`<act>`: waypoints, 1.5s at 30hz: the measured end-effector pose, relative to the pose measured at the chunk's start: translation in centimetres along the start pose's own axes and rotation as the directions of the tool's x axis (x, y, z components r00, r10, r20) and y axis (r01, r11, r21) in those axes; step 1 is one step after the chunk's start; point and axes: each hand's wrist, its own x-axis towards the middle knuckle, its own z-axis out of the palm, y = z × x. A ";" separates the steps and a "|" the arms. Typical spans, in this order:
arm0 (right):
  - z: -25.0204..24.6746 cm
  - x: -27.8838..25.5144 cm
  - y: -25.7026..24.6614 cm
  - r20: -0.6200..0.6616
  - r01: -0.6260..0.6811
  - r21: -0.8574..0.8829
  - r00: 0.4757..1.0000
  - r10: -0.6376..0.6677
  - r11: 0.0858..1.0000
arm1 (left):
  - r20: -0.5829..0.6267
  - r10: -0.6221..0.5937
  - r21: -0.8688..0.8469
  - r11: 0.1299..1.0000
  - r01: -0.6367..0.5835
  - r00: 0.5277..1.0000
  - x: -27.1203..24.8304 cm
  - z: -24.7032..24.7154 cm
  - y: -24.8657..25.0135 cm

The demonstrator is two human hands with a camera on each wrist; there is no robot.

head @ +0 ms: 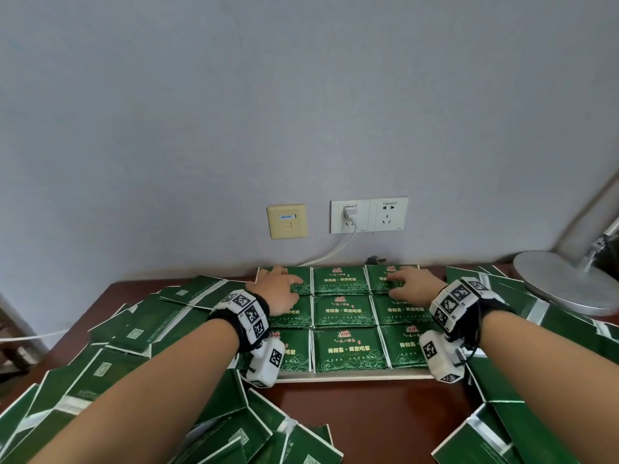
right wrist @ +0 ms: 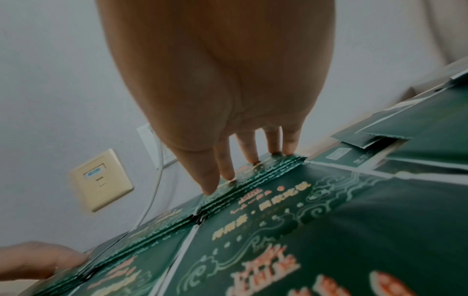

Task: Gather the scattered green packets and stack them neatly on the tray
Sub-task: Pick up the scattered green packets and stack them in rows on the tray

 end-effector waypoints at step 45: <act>-5.1 -31.9 23.3 -0.200 -0.318 0.330 0.897 0.395 0.889 | 0.084 0.527 -0.014 0.849 -0.528 0.846 -14.9 5.3 34.4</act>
